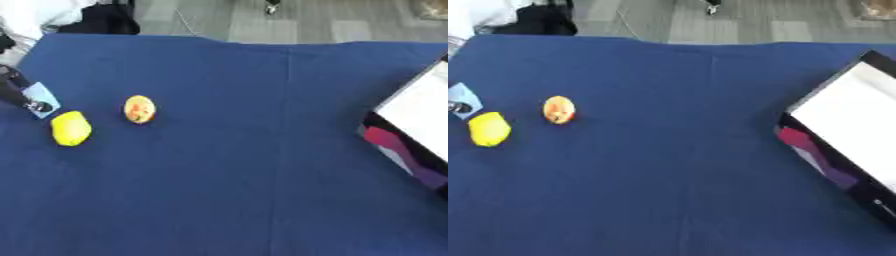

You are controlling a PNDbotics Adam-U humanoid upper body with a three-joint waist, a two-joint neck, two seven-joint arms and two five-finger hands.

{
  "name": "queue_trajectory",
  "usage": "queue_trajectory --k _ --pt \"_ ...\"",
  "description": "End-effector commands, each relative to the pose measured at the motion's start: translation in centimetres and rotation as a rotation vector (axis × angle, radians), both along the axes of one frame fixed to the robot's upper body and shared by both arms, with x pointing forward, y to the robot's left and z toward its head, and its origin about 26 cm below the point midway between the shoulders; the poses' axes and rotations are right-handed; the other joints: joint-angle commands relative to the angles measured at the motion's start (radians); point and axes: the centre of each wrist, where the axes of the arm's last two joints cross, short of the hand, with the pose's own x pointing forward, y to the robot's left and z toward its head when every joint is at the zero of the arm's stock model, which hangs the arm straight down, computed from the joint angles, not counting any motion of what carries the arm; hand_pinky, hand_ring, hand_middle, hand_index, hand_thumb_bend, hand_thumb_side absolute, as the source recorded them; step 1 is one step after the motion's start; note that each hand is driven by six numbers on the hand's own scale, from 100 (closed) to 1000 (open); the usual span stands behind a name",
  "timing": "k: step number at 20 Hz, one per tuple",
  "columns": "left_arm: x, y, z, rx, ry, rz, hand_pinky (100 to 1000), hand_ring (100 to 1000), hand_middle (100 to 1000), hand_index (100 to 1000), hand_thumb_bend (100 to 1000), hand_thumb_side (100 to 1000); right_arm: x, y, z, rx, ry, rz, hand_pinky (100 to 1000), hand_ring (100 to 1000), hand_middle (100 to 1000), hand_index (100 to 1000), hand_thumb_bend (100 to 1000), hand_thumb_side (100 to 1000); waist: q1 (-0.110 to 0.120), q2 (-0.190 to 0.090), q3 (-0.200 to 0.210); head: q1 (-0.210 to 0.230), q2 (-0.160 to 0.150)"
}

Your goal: Pick up the objects with one hand, pass them to the other hand, and then place them into the box on the other side of the table.

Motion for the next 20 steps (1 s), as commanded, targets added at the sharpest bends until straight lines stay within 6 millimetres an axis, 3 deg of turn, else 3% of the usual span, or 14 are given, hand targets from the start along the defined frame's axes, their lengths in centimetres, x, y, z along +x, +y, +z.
queue_trajectory --k 1,12,13,20 --pt "-0.65 1.02 1.90 0.029 -0.035 0.022 984 932 844 837 538 323 -0.04 -0.15 -0.22 -0.008 0.021 -0.008 914 887 1000 980 100 688 -0.009 0.003 -0.001 0.002 -0.017" --pt "-0.76 1.19 1.57 0.039 -0.027 0.024 973 924 832 816 489 169 0.00 -0.05 -0.40 -0.006 0.026 -0.008 914 887 1000 981 100 691 -0.010 0.008 -0.005 0.002 -0.026" --pt "-0.76 1.20 1.53 0.038 -0.027 0.022 970 923 830 806 493 120 0.00 -0.05 -0.41 -0.005 0.026 -0.008 915 887 1000 981 100 691 -0.010 0.009 -0.006 0.002 -0.025" --pt "-0.79 1.30 1.41 0.049 -0.016 0.034 965 920 827 793 472 131 0.01 -0.09 -0.49 -0.002 0.027 -0.010 915 887 1000 981 100 692 -0.009 0.008 -0.007 0.007 -0.025"
